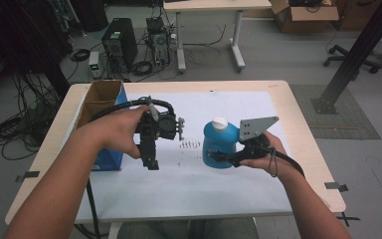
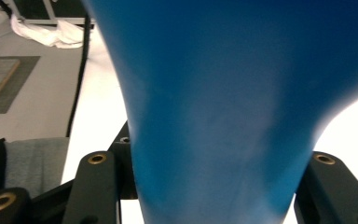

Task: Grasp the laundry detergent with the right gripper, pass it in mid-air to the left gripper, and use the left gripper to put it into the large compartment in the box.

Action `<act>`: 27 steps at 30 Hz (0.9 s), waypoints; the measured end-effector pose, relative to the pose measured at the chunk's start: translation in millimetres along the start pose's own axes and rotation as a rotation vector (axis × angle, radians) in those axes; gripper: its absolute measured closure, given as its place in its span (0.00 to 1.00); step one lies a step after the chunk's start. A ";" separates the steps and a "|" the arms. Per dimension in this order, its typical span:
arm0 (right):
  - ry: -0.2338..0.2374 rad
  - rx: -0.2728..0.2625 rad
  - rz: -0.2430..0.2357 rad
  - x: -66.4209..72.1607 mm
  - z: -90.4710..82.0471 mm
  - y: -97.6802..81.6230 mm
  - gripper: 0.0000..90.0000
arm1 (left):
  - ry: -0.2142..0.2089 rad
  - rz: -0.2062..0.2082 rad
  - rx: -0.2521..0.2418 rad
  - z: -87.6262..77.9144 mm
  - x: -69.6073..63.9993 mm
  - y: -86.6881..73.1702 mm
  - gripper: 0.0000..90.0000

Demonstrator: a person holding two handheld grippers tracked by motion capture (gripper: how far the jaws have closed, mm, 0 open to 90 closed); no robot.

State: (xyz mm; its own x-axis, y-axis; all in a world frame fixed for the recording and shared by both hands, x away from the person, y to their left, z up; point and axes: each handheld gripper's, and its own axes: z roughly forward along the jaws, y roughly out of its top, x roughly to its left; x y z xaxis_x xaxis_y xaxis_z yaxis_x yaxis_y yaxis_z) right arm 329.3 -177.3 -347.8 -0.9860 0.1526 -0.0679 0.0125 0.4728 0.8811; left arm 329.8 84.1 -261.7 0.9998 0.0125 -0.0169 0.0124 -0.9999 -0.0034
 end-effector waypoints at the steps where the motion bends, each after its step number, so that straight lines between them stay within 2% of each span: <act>1: 0.006 0.000 -0.001 1.0 1.4 -0.4 0.51 | 0.000 -0.002 -0.001 -1.0 -0.5 -0.2 0.00; 11: 0.071 -0.027 0.005 10.1 22.1 -9.2 0.51 | 0.001 0.004 -0.010 -3.9 -3.2 1.8 0.00; 16: 0.104 -0.033 0.006 15.0 40.2 -13.8 0.50 | 0.000 0.007 -0.009 -6.5 -5.6 3.3 0.00; 27: 0.125 -0.033 -0.002 18.5 67.9 -15.2 0.50 | -0.004 0.015 -0.011 -4.5 -6.9 8.6 0.00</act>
State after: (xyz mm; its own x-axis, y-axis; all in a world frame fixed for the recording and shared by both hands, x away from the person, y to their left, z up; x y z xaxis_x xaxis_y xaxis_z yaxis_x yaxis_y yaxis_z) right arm 322.2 -122.7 -394.2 -0.9991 0.0414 -0.0131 0.0066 0.4440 0.8960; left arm 323.0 75.3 -257.2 0.9998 -0.0027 -0.0212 -0.0025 -1.0000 0.0078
